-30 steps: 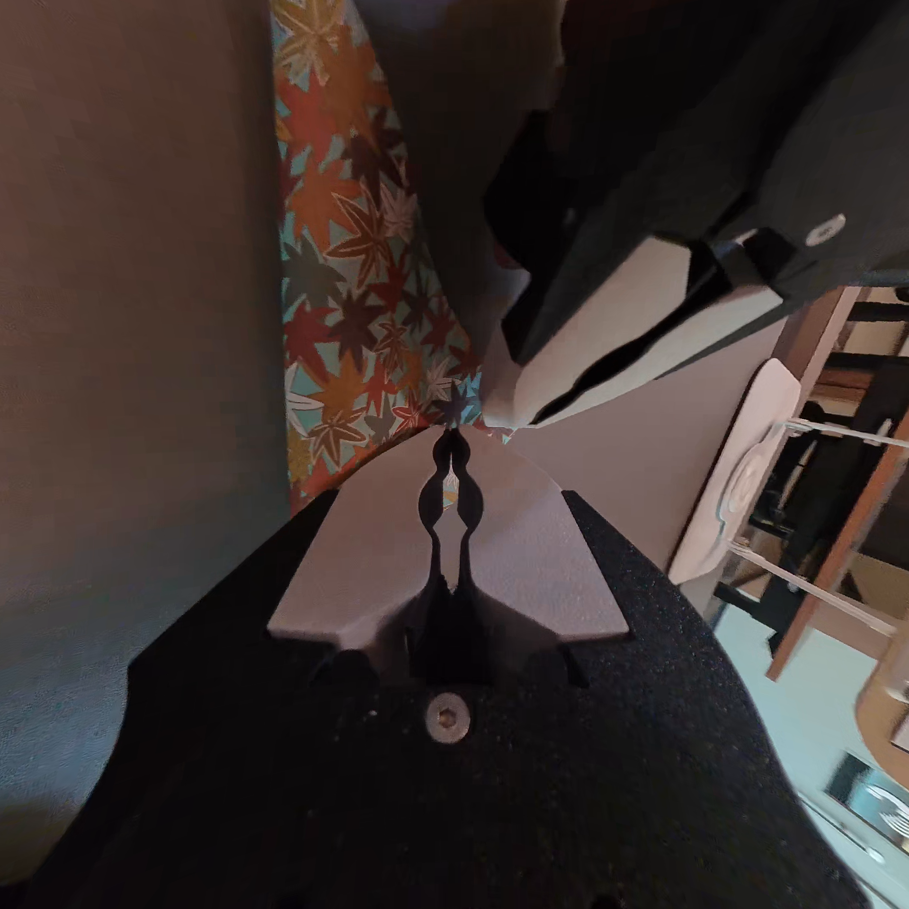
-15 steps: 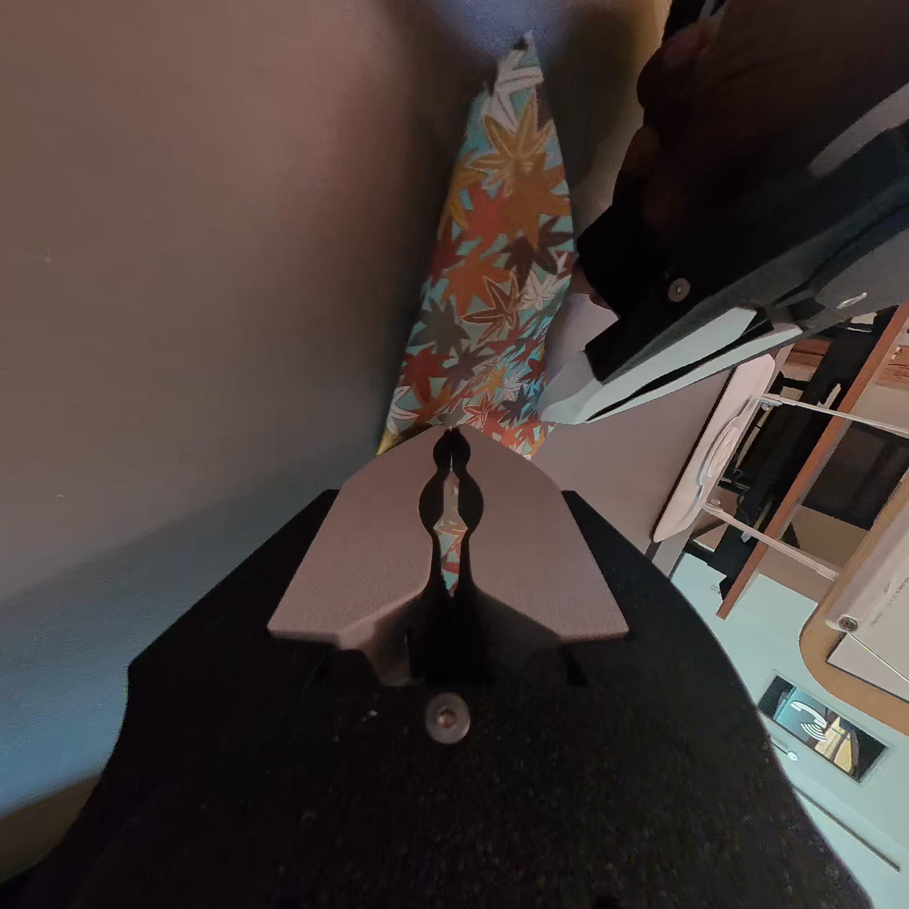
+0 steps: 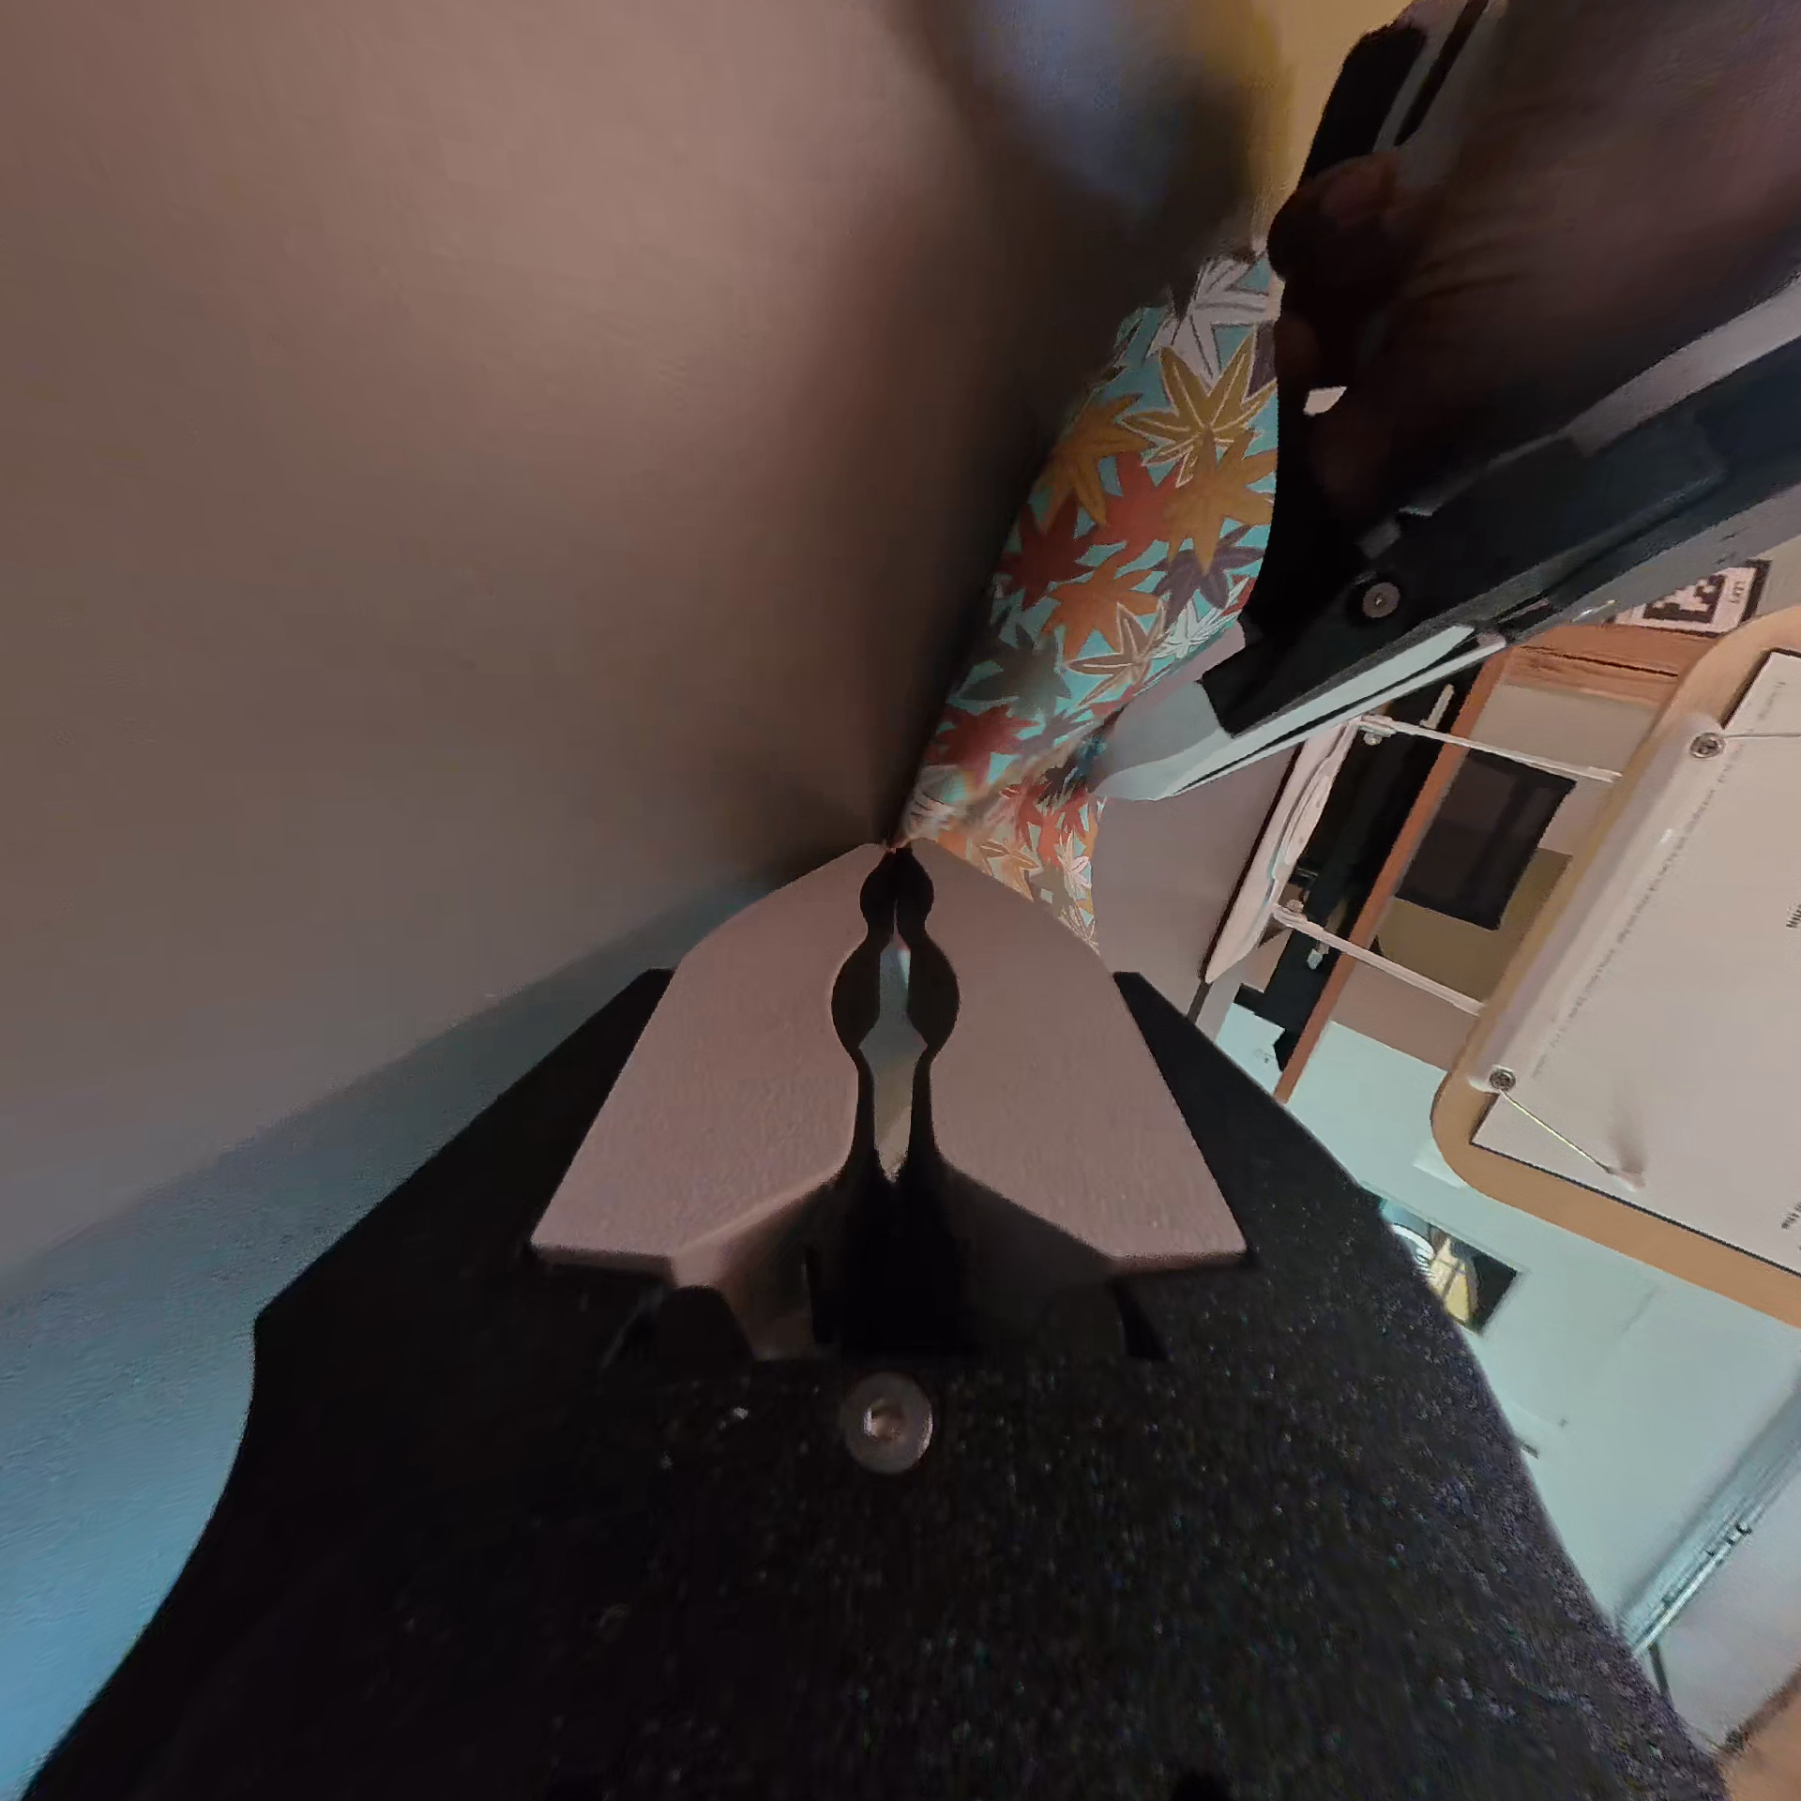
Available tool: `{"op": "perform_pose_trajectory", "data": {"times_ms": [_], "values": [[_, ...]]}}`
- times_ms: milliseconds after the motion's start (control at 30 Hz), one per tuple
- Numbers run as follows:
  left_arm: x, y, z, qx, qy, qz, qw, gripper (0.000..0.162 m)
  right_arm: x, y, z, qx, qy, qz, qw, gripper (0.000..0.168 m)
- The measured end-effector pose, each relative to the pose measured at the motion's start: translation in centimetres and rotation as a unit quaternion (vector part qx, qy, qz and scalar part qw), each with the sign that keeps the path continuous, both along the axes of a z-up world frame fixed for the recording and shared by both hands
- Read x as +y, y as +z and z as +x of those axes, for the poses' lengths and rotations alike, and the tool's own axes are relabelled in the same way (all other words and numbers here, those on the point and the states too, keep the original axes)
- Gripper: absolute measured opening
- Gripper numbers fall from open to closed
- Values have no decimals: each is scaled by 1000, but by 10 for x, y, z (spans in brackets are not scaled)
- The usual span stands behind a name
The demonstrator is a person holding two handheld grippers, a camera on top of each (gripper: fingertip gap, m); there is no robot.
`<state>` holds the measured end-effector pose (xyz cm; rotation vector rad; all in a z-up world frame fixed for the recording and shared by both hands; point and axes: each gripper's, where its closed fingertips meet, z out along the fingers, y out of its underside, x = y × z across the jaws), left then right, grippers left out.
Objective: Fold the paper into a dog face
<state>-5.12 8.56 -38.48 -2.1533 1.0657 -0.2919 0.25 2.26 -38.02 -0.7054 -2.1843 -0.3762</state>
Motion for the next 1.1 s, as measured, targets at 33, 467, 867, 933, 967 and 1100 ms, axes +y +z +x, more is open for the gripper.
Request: {"op": "perform_pose_trajectory", "data": {"times_ms": [33,467,867,933,967,1100], "values": [[0,0,0,4,0,2,1000,1,-4,0,1,8,1,-8,1000,0],[0,1,0,32,-12,21,999,0,29,34,2,100,-5,9,995,0],[1,1,1,53,-24,34,998,0,21,10,-8,19,42,76,996,0],[1,1,1,51,-25,34,998,0,21,3,-8,0,43,82,996,0],[1,1,1,50,-24,35,998,0,20,3,-8,-1,47,86,995,0],[1,1,1,56,-26,36,997,0,21,2,-7,-5,28,60,998,0]]}}
